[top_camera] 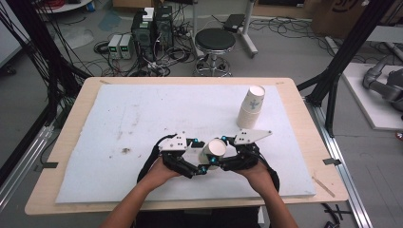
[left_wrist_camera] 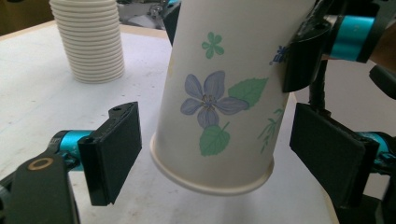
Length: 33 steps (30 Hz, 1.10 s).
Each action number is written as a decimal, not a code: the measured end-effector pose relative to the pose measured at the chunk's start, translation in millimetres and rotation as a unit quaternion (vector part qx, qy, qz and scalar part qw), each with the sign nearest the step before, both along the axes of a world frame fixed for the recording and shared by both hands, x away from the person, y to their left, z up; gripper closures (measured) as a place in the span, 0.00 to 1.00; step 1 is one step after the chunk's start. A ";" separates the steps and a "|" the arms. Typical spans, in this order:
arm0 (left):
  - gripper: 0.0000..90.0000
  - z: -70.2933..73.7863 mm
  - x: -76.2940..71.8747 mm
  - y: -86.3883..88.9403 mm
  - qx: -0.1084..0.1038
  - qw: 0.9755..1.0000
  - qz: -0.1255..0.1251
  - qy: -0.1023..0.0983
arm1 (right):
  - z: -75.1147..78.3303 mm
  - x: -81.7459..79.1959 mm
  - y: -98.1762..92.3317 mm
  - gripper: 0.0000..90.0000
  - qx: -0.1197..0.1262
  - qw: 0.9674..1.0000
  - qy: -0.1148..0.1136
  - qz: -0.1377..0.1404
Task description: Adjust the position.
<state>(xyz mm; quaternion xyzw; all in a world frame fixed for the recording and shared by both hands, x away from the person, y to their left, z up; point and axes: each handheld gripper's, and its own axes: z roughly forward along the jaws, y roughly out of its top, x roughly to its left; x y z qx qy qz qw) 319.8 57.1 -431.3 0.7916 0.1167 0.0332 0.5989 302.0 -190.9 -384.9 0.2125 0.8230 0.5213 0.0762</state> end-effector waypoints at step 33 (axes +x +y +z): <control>0.36 8.2 -2.6 3.0 0.015 1.000 -0.019 -0.006 | 0.1 1.4 -1.5 0.21 0.064 0.997 0.022 0.023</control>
